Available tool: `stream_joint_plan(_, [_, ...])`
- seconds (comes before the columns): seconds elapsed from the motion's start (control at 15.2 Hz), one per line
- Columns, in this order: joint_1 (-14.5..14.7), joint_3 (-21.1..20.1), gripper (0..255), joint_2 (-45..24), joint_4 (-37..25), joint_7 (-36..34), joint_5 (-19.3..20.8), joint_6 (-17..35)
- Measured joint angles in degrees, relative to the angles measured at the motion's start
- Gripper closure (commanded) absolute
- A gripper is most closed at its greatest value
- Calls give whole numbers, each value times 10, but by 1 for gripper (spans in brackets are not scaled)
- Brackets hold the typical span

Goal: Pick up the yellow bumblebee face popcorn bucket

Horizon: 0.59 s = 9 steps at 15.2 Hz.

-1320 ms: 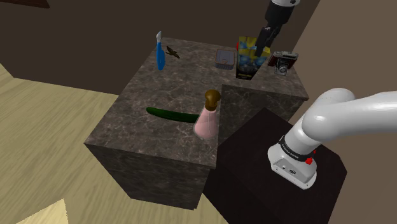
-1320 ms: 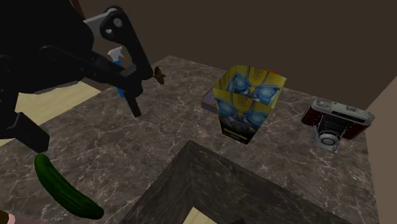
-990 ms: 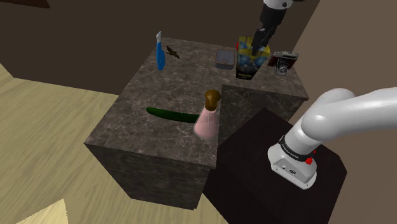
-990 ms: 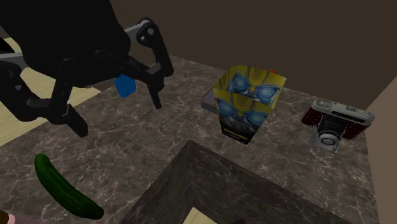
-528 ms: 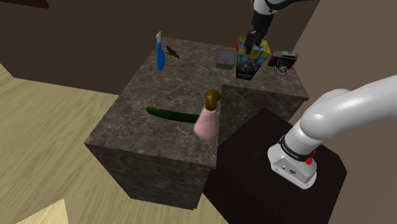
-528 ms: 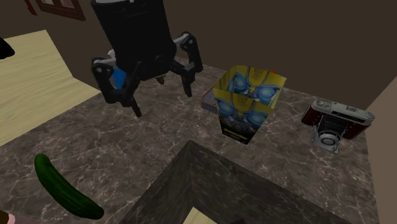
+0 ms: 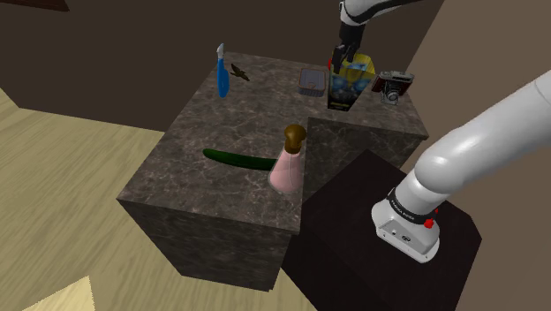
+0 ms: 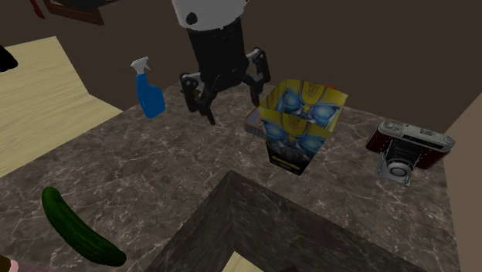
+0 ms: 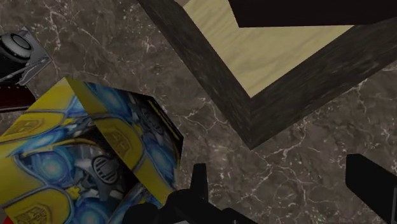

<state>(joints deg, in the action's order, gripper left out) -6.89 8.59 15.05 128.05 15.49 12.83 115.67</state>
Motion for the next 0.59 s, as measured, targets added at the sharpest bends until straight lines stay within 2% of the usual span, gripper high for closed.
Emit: stream_joint_plan(0.59, [-25, 32, 0, -185, -143, 36, 4, 49])
